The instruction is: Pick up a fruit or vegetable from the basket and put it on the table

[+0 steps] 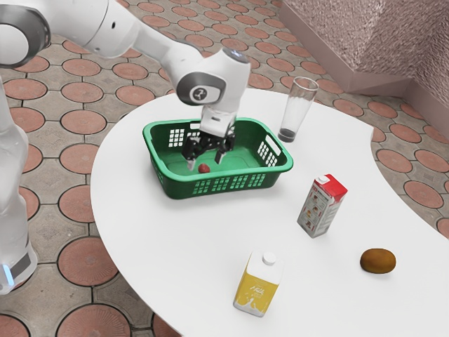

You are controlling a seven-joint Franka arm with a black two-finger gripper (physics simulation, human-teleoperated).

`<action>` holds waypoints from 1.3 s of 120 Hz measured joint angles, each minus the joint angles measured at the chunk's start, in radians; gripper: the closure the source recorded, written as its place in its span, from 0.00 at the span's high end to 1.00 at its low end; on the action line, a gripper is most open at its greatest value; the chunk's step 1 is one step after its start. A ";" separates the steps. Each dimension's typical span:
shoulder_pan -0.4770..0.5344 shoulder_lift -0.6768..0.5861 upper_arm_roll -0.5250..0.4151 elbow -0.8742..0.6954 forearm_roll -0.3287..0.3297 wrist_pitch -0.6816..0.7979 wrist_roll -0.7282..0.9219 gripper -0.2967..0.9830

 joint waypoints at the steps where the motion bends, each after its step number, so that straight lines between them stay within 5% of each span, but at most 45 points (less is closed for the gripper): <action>1: 0.000 0.000 0.000 0.000 0.000 0.000 0.001 0.77; 52: 0.009 0.003 0.000 -0.014 -0.001 0.012 0.031 0.74; 156: 0.053 0.034 -0.026 -0.014 -0.016 0.068 0.041 0.39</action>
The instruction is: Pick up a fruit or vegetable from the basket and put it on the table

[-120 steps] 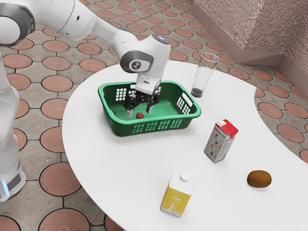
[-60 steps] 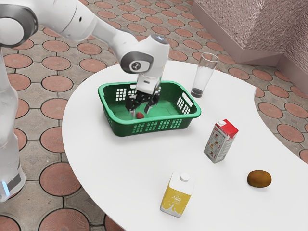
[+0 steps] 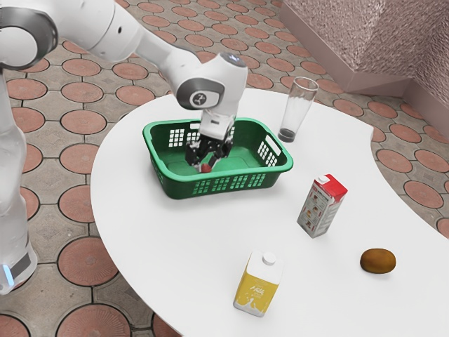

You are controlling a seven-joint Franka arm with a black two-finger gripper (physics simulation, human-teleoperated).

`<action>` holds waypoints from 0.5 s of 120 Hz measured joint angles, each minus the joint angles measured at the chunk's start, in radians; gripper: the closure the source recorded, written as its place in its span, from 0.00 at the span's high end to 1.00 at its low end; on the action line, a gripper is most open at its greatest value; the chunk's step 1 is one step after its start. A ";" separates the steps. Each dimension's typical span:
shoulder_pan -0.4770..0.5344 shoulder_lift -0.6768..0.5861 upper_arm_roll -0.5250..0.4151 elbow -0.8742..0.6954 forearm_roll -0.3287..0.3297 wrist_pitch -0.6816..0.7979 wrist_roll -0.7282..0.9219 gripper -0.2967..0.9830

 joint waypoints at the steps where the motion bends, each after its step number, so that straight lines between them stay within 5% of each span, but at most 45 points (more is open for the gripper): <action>1: 0.000 0.000 0.000 0.000 0.000 0.001 0.000 0.39; 28: -0.010 -0.019 0.001 0.001 -0.002 0.011 0.000 0.37; 48: -0.079 -0.205 -0.001 0.041 -0.013 -0.045 -0.002 0.37; 60: -0.146 -0.266 -0.169 0.166 -0.025 -0.119 -0.014 0.37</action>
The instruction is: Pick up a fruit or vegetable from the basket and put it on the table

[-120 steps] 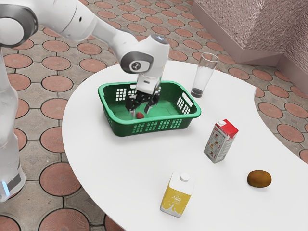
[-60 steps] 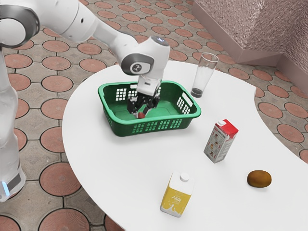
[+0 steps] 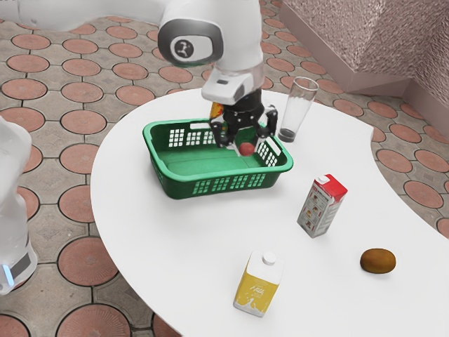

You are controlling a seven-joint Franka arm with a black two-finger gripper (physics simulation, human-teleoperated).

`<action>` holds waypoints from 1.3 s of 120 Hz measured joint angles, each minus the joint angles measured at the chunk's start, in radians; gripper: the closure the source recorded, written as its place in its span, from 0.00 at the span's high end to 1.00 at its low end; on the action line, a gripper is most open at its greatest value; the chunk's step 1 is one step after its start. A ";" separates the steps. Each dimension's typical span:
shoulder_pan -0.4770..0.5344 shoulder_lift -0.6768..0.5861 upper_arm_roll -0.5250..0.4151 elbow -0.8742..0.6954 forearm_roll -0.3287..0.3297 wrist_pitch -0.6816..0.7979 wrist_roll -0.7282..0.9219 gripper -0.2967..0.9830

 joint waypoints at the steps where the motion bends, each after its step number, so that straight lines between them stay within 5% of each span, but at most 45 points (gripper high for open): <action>1: -0.002 -0.001 -0.019 0.008 -0.004 -0.005 -0.001 0.37; 12: 0.016 0.016 -0.189 0.056 -0.039 -0.048 -0.014 0.37; 26: 0.030 0.124 -0.260 0.066 -0.055 -0.062 -0.030 0.35; 98: 0.061 0.428 -0.232 0.071 0.032 0.059 -0.097 0.36; 119: 0.045 0.469 -0.230 0.090 0.068 0.087 -0.106 0.60; 130: 0.047 0.461 -0.229 0.106 0.074 0.093 -0.109 0.68; 138: 0.053 0.316 -0.218 0.126 0.072 0.066 -0.110 0.71; 156: 0.066 0.152 -0.036 0.303 0.036 -0.228 -0.110 0.75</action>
